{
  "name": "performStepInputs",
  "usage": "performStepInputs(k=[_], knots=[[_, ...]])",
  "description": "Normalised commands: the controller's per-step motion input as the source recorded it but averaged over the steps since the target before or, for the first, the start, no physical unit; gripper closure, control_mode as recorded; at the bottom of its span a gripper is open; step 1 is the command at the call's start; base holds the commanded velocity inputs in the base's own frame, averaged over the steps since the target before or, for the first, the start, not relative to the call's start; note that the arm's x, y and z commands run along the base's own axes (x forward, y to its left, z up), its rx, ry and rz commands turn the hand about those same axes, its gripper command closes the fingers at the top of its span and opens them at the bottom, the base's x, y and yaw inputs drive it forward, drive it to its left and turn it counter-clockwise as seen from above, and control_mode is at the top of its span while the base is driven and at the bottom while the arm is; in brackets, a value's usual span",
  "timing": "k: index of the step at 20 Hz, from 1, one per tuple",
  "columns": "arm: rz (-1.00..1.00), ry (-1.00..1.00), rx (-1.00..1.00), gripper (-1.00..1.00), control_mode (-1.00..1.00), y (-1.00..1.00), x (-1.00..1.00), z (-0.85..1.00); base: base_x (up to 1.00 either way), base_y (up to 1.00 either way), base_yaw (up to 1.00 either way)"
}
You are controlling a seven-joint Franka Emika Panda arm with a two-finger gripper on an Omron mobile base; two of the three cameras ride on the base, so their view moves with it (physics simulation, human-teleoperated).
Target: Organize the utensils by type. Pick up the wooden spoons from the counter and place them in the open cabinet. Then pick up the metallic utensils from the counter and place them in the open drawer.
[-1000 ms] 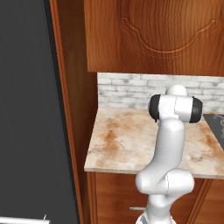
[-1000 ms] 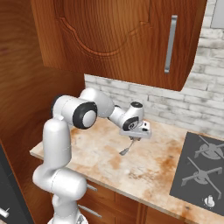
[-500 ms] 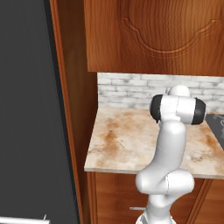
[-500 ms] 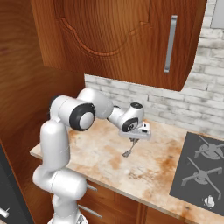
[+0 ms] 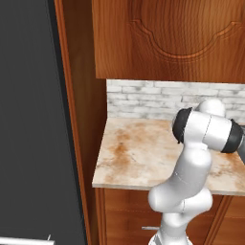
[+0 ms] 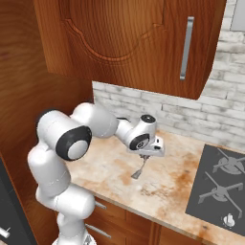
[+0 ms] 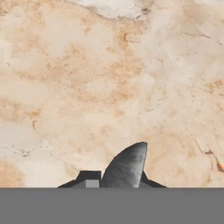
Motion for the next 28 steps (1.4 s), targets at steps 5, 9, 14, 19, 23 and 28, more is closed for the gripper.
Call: performStepInputs(k=[5, 9, 14, 19, 23, 28], knots=[[0.08, 0.0, -0.07, 1.0, -1.0, 0.21, -0.53, 0.57, 0.0, 0.0, 0.0], [0.31, 0.0, -0.17, 1.0, -1.0, 0.31, -0.41, 0.56, 0.0, 0.0, 0.0], [0.41, 0.0, -0.21, 1.0, -1.0, 0.26, -0.45, 0.48, 0.0, 0.0, 0.0], [0.34, 0.0, -0.14, 1.0, -1.0, 0.24, -0.48, 0.4, 0.0, 0.0, 0.0], [0.13, 0.0, -0.08, 1.0, -1.0, 0.22, -0.39, 0.34, 0.0, 0.0, 0.0], [0.0, 0.08, -0.08, 1.0, -1.0, 0.18, -0.32, 0.27, 0.0, 0.0, 0.0]])
